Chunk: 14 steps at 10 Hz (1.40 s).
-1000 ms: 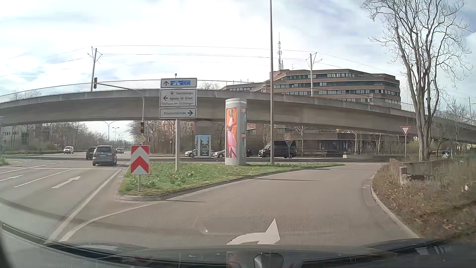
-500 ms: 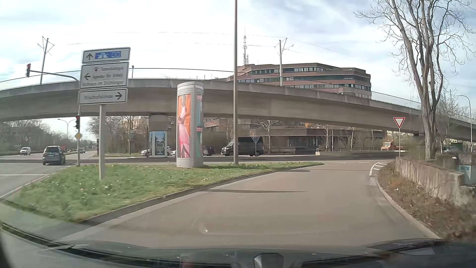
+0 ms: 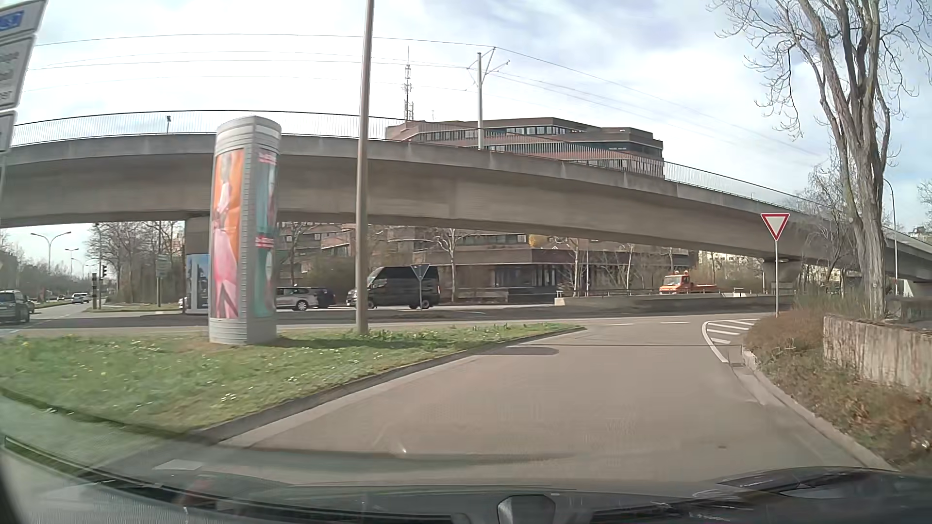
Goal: Follow the waypoints while adhering to traffic rules and regulations
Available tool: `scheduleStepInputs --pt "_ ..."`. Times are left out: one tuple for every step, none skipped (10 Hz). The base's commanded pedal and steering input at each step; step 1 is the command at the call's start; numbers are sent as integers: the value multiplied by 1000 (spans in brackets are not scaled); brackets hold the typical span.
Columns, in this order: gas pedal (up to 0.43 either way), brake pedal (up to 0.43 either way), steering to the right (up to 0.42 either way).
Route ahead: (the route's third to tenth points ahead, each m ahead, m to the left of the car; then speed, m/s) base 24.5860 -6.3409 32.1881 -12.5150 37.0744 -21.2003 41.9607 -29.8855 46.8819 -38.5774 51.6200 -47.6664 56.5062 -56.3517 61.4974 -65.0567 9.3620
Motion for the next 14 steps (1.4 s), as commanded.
scheduleStepInputs --pt "47 0 128" --pt "47 0 128" --pt "47 0 128" --pt "47 0 128" --pt "47 0 127" --pt "59 0 126" --pt "59 0 125" --pt "59 0 124" --pt "59 0 122" --pt "59 0 121" --pt "59 0 120" --pt "59 0 117" --pt "67 0 109" --pt "67 0 100"
